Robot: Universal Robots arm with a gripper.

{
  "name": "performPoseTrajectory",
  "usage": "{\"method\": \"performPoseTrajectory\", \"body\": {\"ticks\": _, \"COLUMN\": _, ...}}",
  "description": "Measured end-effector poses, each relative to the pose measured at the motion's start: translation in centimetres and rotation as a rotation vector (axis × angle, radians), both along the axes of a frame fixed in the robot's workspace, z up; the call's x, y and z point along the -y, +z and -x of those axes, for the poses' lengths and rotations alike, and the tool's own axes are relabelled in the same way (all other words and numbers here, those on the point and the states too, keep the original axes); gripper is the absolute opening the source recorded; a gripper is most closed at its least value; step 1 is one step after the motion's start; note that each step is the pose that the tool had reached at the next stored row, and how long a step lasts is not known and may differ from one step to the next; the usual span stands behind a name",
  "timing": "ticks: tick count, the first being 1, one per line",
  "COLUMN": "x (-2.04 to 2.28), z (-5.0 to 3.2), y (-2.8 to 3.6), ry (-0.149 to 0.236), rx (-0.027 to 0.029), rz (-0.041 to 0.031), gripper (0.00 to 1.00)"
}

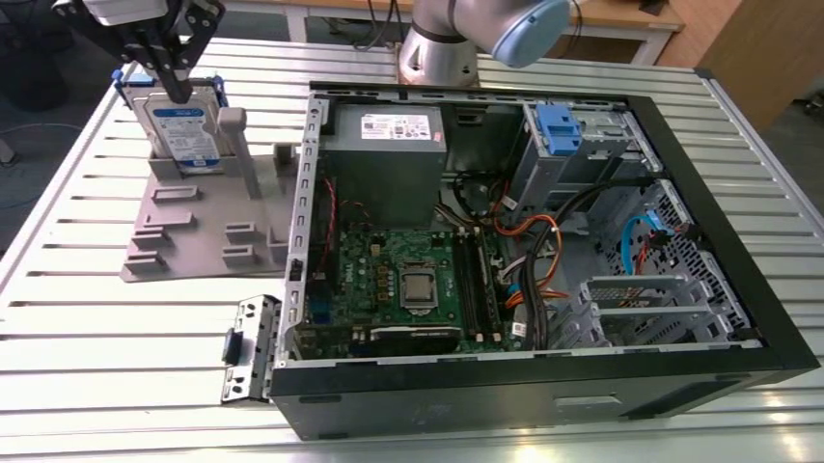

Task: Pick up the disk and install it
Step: 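Reach for the disk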

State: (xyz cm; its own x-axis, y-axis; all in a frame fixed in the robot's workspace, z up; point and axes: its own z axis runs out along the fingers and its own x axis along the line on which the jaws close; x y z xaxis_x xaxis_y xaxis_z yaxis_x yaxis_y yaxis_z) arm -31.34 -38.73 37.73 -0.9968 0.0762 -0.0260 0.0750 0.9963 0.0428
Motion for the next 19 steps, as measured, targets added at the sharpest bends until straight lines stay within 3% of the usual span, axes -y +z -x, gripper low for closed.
{"method": "performPoseTrajectory", "body": {"ticks": 19, "x": -0.25, "z": 2.43, "y": -0.69, "ry": 0.000, "rx": 0.0000, "rz": -0.0001, "gripper": 0.10}}
